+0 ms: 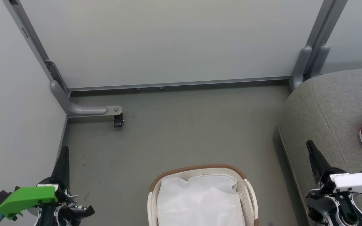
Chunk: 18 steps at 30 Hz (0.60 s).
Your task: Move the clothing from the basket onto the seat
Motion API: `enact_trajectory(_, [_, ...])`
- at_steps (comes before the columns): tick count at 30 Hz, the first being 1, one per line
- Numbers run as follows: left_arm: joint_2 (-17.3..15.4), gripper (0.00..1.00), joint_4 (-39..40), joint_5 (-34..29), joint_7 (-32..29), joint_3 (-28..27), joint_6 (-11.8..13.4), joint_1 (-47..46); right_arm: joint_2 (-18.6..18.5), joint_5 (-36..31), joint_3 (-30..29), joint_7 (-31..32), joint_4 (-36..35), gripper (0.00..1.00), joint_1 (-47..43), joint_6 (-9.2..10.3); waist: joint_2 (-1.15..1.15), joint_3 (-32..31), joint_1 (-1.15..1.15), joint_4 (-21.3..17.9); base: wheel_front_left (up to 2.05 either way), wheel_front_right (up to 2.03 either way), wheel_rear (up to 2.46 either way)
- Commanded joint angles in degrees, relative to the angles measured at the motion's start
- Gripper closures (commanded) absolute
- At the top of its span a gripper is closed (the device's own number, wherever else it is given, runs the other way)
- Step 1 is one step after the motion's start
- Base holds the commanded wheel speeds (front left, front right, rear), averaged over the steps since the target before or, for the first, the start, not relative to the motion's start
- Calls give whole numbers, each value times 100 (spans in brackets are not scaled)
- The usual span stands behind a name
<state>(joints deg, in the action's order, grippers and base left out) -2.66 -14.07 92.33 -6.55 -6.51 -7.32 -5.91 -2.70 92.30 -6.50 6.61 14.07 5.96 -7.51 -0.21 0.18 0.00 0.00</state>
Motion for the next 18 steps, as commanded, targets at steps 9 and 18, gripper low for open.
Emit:
enact_trajectory(9, [-40, 100, 12, 16, -20, -13, -33, -69, -34, 20, -11, 9, -22, 100, 47, 4, 21, 0, 0, 0, 0, 0, 0])
enact_trajectory(18, [-40, 100, 11, 16, -20, -12, -33, -69, -34, 21, -11, 9, -22, 100, 47, 4, 21, 0, 0, 0, 0, 0, 0])
